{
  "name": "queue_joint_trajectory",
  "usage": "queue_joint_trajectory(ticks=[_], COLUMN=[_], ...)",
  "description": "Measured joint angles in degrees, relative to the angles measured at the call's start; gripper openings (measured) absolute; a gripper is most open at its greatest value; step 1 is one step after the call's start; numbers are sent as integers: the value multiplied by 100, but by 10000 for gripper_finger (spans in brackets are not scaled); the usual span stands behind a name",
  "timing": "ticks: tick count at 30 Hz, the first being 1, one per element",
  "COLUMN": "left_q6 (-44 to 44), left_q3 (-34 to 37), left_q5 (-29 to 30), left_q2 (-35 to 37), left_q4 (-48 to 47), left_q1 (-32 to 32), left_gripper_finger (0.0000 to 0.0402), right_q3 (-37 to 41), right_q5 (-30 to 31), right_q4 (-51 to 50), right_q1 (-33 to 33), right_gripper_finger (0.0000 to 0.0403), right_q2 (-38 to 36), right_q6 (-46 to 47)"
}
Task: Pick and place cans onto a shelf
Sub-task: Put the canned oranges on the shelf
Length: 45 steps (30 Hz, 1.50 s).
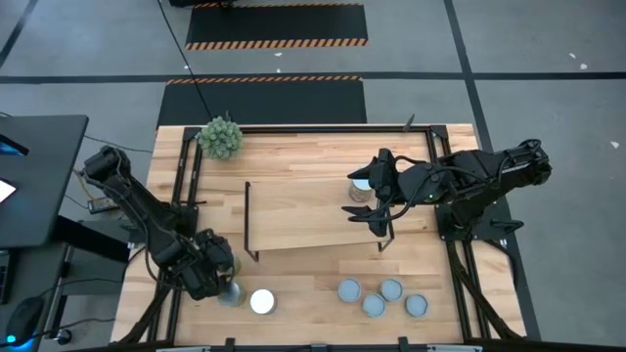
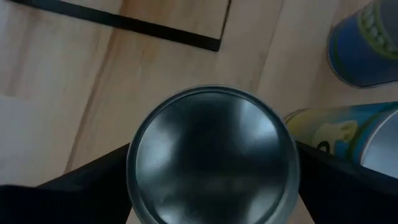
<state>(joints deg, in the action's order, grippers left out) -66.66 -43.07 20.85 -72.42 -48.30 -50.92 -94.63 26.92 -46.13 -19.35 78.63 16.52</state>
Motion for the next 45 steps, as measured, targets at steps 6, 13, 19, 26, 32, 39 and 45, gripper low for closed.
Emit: queue_joint_trajectory(ticks=[6, 13, 19, 26, 32, 39, 45], left_q6=[-19, -127, -255, -664, -719, -753, -412], left_q3=[-2, -4, -2, -386, -1106, -2189, -2998], left_q5=[-3, -4, -115, -113, -436, -439, 206], left_q2=[-172, -142, 312, 1273, 1935, 2243, 2220], left_q4=[49, 6, -325, -1134, -1328, -1231, -917], left_q1=[0, 51, 103, 104, 138, 136, 136], left_gripper_finger=[331, 312, 312, 312, 312, 313, 313], right_q3=[0, 0, 0, 0, 0, 0, 0], right_q5=[0, 0, 0, 0, 0, 0, 0], right_q4=[-11, -17, -20, -16, -11, 24, 50], right_q1=[0, 0, 9, 94, 209, 234, 234], right_gripper_finger=[377, 376, 375, 374, 374, 374, 374], right_q2=[0, 0, 0, 0, 0, 0, 0], right_q6=[-5, -16, -16, -20, -20, -121, -127])
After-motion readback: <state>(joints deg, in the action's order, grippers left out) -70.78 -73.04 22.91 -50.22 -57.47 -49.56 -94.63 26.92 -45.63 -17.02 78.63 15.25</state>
